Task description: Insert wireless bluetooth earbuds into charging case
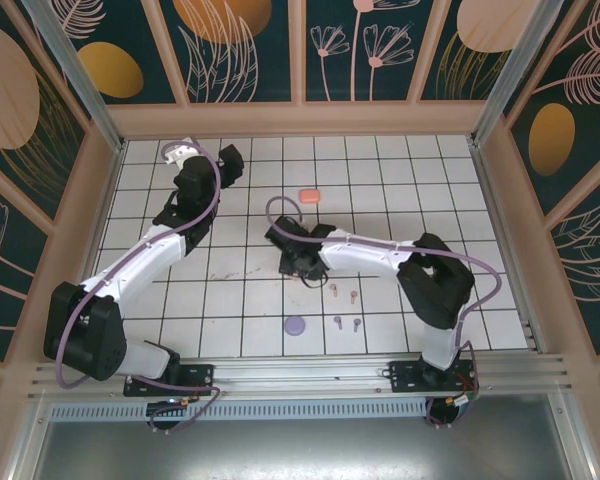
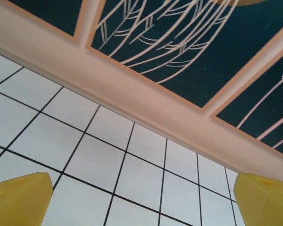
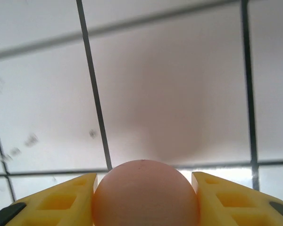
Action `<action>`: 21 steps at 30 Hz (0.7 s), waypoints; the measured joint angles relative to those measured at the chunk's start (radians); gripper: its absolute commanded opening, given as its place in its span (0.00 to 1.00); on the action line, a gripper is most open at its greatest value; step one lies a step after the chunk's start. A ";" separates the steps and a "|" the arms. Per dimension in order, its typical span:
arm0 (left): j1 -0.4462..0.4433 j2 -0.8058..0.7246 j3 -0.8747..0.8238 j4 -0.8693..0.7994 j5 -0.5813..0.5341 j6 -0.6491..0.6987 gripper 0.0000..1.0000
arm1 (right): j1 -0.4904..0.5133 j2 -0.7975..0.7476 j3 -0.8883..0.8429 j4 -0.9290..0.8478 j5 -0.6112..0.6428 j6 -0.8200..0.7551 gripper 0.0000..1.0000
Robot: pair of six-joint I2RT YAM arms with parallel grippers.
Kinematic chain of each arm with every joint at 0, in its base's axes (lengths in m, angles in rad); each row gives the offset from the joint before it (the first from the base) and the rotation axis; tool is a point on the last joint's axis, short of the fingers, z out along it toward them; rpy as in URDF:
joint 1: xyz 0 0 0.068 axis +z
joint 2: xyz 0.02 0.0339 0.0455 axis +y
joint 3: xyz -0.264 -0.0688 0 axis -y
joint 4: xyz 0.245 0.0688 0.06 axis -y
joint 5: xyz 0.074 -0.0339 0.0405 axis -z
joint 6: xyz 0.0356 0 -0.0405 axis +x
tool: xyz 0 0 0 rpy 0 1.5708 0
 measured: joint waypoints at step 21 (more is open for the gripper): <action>0.000 0.106 -0.284 0.466 0.417 0.116 0.99 | -0.354 -0.002 0.093 0.176 -0.150 -0.181 0.39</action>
